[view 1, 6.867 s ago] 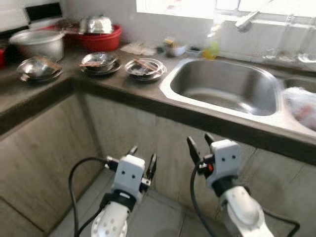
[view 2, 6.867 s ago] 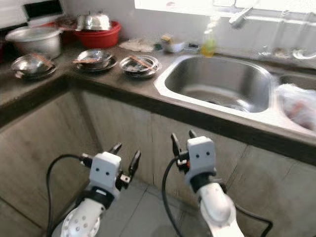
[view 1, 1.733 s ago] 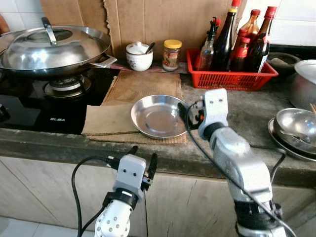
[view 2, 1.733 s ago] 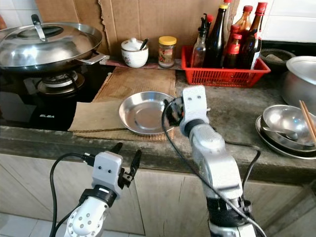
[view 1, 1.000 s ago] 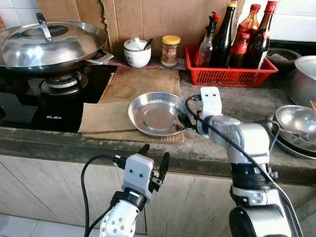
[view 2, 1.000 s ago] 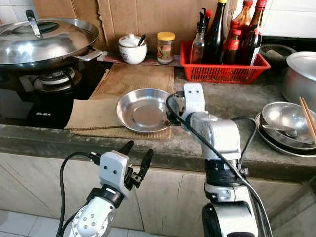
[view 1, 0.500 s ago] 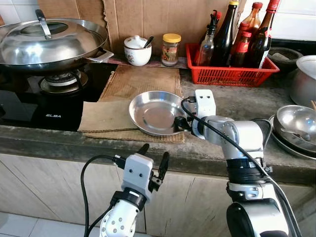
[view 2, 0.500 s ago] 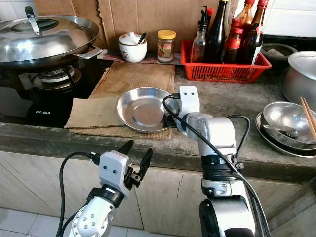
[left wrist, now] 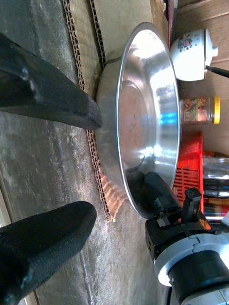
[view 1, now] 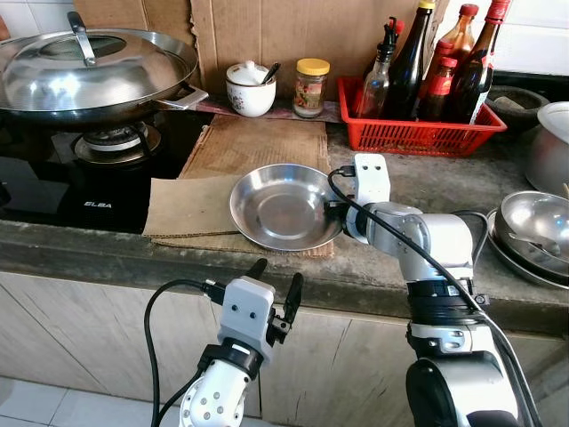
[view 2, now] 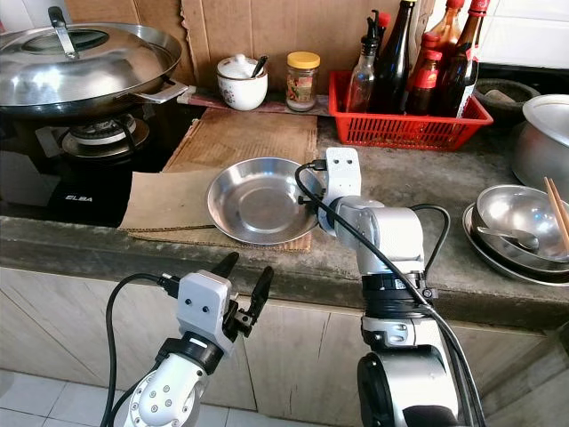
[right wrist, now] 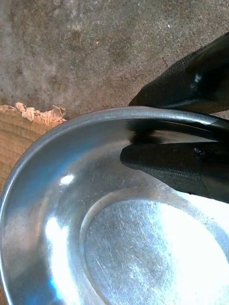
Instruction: Kitchen organization
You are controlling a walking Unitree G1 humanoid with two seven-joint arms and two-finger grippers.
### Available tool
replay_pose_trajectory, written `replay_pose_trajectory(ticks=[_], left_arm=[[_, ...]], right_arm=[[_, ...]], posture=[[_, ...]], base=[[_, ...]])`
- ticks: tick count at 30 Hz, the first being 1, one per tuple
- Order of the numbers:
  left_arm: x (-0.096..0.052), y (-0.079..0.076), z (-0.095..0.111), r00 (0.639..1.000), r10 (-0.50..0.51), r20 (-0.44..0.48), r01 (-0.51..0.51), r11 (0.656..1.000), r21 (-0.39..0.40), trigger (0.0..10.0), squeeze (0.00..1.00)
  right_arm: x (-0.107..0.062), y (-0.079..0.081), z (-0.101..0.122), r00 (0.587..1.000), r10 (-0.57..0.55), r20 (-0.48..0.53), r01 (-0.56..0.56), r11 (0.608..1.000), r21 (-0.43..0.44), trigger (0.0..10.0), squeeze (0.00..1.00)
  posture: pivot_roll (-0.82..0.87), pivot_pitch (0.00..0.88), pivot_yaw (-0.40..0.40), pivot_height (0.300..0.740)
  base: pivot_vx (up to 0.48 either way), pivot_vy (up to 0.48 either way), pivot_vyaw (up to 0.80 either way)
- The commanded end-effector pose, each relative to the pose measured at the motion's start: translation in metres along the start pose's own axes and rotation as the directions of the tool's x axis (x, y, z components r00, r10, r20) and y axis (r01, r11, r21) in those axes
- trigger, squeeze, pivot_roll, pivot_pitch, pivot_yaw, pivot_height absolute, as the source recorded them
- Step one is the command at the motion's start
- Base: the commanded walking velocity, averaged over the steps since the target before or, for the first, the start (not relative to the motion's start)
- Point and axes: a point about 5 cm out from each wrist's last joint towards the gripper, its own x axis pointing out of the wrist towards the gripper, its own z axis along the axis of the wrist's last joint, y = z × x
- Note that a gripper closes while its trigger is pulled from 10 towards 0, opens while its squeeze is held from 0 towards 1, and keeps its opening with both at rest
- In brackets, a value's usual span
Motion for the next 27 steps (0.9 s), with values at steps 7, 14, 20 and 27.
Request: replay_pose_trajectory(ticks=[7, 14, 20, 27], left_arm=[[0.0, 0.0, 0.002, 1.0, 0.011, 0.005, -0.011, 1.0, 0.004, 10.0, 0.0], [0.0, 0.002, 0.001, 1.0, 0.018, -0.002, -0.018, 1.0, 0.004, 10.0, 0.0], [0.0, 0.003, 0.0, 1.0, 0.024, -0.006, -0.024, 1.0, 0.003, 10.0, 0.0], [0.001, 0.004, 0.0, 1.0, 0.023, -0.009, -0.023, 1.0, 0.005, 10.0, 0.0]], right_arm=[[-0.002, -0.01, 0.003, 0.985, -0.079, 0.156, 0.059, 0.989, 0.133, 0.0, 0.0], [-0.02, -0.004, 0.011, 0.931, -0.083, 0.355, 0.039, 0.991, 0.129, 0.0, 0.0], [-0.031, -0.008, -0.001, 0.884, -0.122, 0.451, 0.031, 0.979, 0.203, 10.0, 0.0], [-0.045, -0.008, -0.003, 0.838, -0.088, 0.538, -0.034, 0.977, 0.213, 10.0, 0.0]], posture=[[0.17, 0.07, -0.073, 0.74], [0.16, 0.067, -0.067, 0.74], [0.16, 0.068, -0.059, 0.74], [0.16, 0.072, -0.054, 0.74]], base=[[0.0, 0.0, 0.0], [0.0, 0.0, 0.0], [0.0, 0.0, 0.0], [0.0, 0.0, 0.0]])
